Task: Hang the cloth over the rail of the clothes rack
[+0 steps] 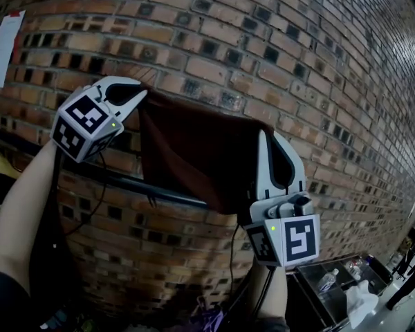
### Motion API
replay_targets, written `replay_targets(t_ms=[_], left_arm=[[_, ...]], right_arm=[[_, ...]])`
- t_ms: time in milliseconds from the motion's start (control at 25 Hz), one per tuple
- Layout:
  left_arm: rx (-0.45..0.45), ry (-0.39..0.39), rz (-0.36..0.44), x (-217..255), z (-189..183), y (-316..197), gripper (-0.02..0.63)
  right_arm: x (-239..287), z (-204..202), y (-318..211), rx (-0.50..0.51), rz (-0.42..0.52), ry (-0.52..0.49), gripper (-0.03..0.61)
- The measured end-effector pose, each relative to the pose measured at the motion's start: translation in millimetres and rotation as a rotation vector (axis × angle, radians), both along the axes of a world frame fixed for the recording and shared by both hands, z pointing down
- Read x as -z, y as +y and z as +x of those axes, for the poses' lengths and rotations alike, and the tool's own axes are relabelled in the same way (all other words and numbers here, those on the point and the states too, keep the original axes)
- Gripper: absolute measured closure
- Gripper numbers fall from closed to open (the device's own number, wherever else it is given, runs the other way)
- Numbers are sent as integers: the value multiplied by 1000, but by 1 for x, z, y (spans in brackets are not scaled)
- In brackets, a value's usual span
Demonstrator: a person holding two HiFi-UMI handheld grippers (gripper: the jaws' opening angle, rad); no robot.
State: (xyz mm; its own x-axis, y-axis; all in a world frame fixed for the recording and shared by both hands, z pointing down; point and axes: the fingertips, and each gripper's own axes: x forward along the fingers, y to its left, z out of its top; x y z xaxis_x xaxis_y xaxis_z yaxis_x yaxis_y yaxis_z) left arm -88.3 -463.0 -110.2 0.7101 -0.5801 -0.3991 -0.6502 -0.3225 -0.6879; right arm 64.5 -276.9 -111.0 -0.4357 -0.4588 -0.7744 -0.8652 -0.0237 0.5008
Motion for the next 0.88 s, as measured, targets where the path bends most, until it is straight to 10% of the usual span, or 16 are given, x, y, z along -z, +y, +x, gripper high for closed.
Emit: replay_targets(t_ms=[880], left_arm=[[209,-86,52,10,-44,-5,588]], right_arm=[[-14,-38,-15,58,-70,103,557]])
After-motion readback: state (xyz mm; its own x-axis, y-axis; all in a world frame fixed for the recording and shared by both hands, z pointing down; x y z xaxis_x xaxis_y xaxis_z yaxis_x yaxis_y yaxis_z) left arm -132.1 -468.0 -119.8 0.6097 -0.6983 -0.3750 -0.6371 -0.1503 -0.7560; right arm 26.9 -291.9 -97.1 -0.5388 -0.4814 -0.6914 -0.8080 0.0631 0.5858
